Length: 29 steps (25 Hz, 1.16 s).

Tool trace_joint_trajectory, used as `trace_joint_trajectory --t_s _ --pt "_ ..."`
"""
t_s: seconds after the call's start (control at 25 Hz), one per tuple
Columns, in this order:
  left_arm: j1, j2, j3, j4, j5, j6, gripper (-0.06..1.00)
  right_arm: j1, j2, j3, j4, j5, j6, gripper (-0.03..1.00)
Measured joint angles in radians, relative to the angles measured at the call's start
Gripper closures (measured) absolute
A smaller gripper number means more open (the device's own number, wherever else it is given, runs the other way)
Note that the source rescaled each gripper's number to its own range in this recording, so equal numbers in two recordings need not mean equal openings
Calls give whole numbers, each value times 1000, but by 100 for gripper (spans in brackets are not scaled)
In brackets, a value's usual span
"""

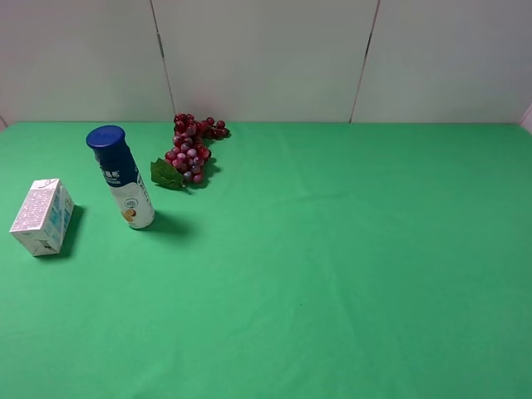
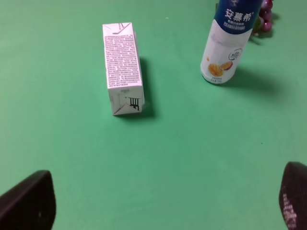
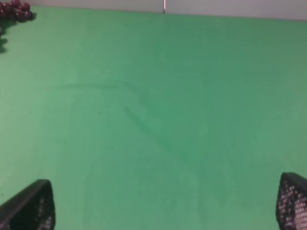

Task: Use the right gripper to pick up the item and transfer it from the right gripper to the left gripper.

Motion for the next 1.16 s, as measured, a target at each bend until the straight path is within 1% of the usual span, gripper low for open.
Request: trace_joint_trajectory --t_s 0.12,0.4,0.52,0.64,0.72,1.16 --pt "-3 -11 0 0 -1 0 6 0 0 0 0 0 0 -3" --pt "-39 -22 0 0 -1 0 6 0 0 0 0 0 0 -3" --pt "-78 -22 0 0 -1 -1 6 0 0 0 1 0 0 -3" --pt "-142 -22 0 0 -1 -1 6 0 0 0 1 0 0 -3" --pt "-160 -22 0 0 -1 -1 6 0 0 0 1 0 0 -3" --pt "-163 -22 0 0 -1 -3 7 0 0 0 3 0 0 -3"
